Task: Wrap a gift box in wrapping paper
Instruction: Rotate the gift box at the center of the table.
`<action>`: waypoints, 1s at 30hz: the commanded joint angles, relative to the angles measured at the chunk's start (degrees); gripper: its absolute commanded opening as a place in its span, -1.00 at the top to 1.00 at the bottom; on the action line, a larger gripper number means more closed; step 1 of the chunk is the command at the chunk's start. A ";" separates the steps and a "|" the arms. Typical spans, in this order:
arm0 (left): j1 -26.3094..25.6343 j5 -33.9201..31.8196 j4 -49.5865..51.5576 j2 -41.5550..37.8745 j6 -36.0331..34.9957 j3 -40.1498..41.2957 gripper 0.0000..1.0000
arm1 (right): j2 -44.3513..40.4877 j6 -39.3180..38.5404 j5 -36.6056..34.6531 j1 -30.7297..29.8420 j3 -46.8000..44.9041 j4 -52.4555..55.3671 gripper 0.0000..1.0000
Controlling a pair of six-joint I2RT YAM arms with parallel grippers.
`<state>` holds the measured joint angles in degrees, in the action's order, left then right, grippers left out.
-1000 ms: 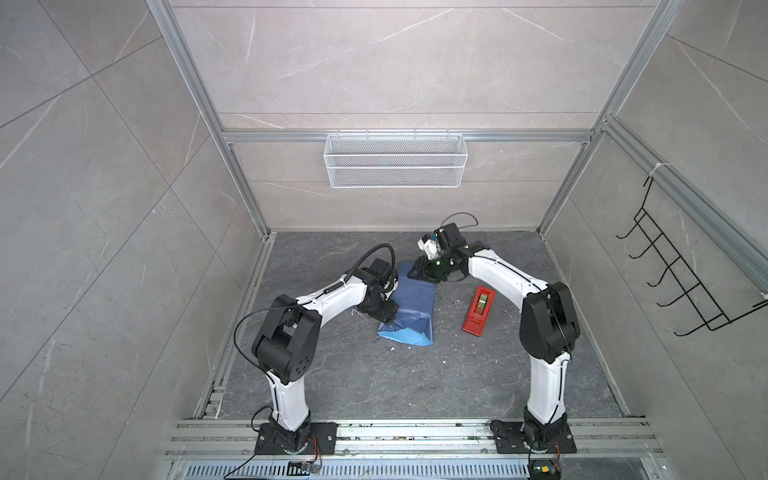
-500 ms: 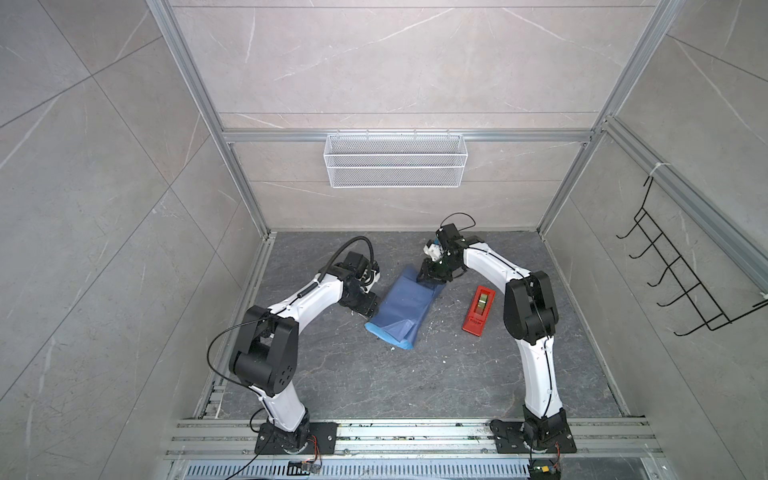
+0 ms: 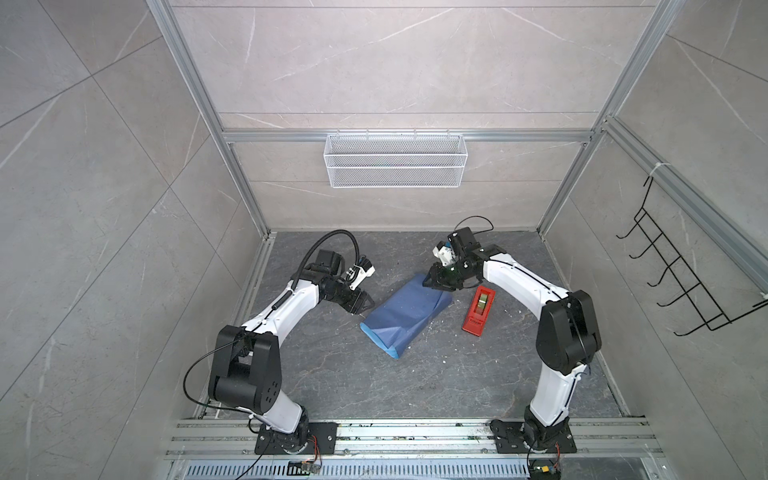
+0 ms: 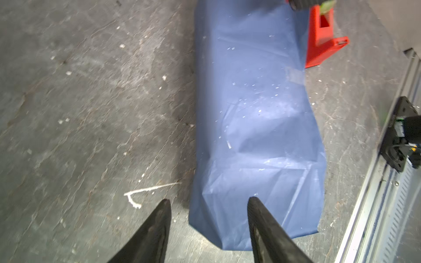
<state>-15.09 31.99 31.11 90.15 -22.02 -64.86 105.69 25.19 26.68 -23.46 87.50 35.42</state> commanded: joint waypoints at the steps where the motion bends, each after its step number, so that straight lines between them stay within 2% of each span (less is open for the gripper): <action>1: 0.77 3.92 -3.29 0.12 -2.93 1.92 -0.19 | -2.06 7.11 6.09 -2.57 -4.19 -12.27 0.37; 4: 1.11 0.91 -8.04 0.10 -2.23 4.64 -0.22 | 0.63 12.75 10.84 -4.28 -7.44 -23.56 0.59; 8: 1.13 -1.70 -10.95 1.93 1.50 5.69 -0.27 | 4.44 17.24 10.92 -4.57 -11.30 -31.25 0.80; 13: 0.77 -1.18 -11.74 3.67 1.24 6.33 -0.32 | 6.76 17.01 9.02 -4.40 -17.65 -34.36 0.83; 18: 0.87 -4.56 -11.78 4.34 1.40 6.96 -0.34 | 9.50 16.39 9.61 -3.09 -22.09 -35.99 0.85; 22: 0.58 -1.38 -12.10 2.46 -2.40 10.42 -0.34 | 9.63 15.86 9.56 -2.82 -23.36 -36.39 0.85; 25: 0.44 -6.39 -11.81 2.31 -3.93 10.98 -0.34 | 9.06 15.65 9.80 -2.79 -23.35 -36.04 0.85; 30: 0.08 -13.79 -10.21 6.54 -5.31 8.89 -0.26 | 9.21 14.47 9.14 -2.82 -23.09 -34.72 0.85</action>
<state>-14.66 22.83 19.64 94.72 -25.02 -53.78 111.55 40.91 40.80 -26.55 66.70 -5.78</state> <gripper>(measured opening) 0.632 0.077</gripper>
